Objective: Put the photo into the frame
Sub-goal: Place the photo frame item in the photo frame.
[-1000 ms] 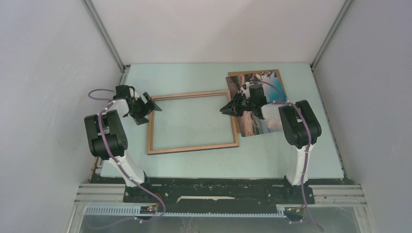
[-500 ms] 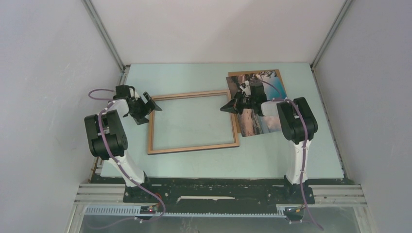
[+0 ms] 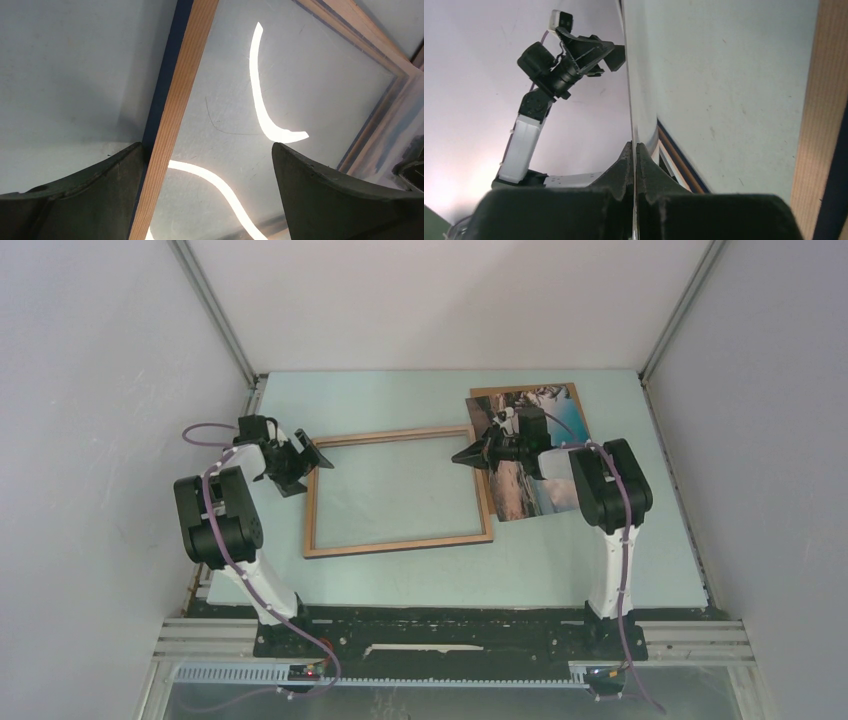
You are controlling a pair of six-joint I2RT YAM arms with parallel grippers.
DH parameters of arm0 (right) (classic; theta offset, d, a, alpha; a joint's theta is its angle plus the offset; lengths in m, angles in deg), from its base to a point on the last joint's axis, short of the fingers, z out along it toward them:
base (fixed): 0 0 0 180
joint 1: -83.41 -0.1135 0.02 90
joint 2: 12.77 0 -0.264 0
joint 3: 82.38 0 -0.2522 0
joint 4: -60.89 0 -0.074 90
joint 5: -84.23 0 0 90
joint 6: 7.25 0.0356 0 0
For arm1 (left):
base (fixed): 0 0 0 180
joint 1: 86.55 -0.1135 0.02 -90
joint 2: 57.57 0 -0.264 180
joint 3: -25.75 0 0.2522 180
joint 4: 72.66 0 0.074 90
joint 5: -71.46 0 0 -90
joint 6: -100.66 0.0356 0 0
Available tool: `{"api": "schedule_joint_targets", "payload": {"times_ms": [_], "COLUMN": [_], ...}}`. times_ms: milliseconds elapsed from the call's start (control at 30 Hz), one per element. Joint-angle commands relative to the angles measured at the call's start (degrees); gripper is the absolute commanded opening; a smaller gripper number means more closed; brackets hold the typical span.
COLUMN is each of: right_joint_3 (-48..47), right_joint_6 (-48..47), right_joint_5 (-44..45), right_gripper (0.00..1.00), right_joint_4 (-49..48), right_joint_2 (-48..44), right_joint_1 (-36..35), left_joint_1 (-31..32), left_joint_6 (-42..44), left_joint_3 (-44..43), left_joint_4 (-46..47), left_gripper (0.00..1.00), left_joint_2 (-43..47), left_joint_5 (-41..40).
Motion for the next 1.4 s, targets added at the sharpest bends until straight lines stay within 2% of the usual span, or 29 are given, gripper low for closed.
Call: {"api": "schedule_joint_targets", "payload": {"times_ms": [0, 100, 300, 500, 533, 633, 700, 867, 933, 1033, 1100, 1233, 1300, 1367], "right_joint_3": [-0.69, 1.22, 1.39, 1.04, 1.19, 1.38, 1.42, 1.35, 1.41, 1.29, 1.30, 0.39, 0.46, 0.40], "right_joint_6": [5.03, 7.70, 7.93, 6.94, 6.77, 0.74, -5.06, -15.68, -17.54, -18.54, -18.21, -18.08, -17.27, -12.94], "right_joint_5": [-3.04, -2.52, -2.77, -4.46, -4.62, -3.39, -1.23, 5.79, 8.59, 11.75, 11.87, 9.20, 6.36, 2.94], "right_gripper": [0.00, 0.00, 0.00, 0.00, 0.05, 0.30, 0.38, 0.44, 0.44, 0.41, 0.35, 0.11, 0.02, 0.00], "right_joint_4": [-5.76, -9.99, -11.86, -12.14, -12.47, -8.16, -1.89, 11.52, 13.11, 11.99, 9.38, 9.64, 9.68, 8.31], "right_joint_2": [1.97, 1.97, 2.64, 5.44, 5.58, 3.47, 1.07, -3.45, -4.23, -4.77, -4.42, -4.32, -4.63, -4.20], "right_joint_1": [-0.79, -0.40, 1.02, -0.72, -0.75, -0.92, -0.95, -2.76, -3.90, -5.58, -6.07, -5.21, -4.57, -3.65], "left_joint_1": [1.16, 1.12, 1.17, 1.12, 1.22, 1.18, 1.17, 1.23, 1.28, 1.33, 1.38, 1.36, 1.38, 1.30], "left_joint_6": [-1.20, -1.09, -1.42, -3.01, -3.02, -2.94, -3.01, -3.02, -3.07, -3.04, -3.06, -2.71, -2.72, -2.89], "left_joint_3": [1.15, 1.19, 1.19, 2.18, 2.15, 2.30, 2.19, 2.24, 2.33, 2.33, 2.26, 2.23, 2.14, 2.00], "left_joint_4": [1.48, 1.44, 1.75, 3.37, 3.40, 3.42, 3.42, 3.51, 3.51, 3.49, 3.51, 3.42, 3.36, 3.39], "left_gripper": [0.97, 0.97, 0.98, 0.99, 0.99, 0.99, 0.99, 0.99, 0.99, 0.99, 0.99, 0.99, 0.99, 0.99], "left_joint_2": [2.12, 2.25, 2.43, 1.22, 1.21, 1.61, 1.77, 2.03, 2.14, 2.09, 2.24, 2.65, 2.64, 2.46], "left_joint_5": [4.04, 3.93, 4.47, 7.90, 7.91, 7.58, 7.56, 7.56, 7.53, 7.42, 7.39, 6.70, 6.56, 6.70]}}
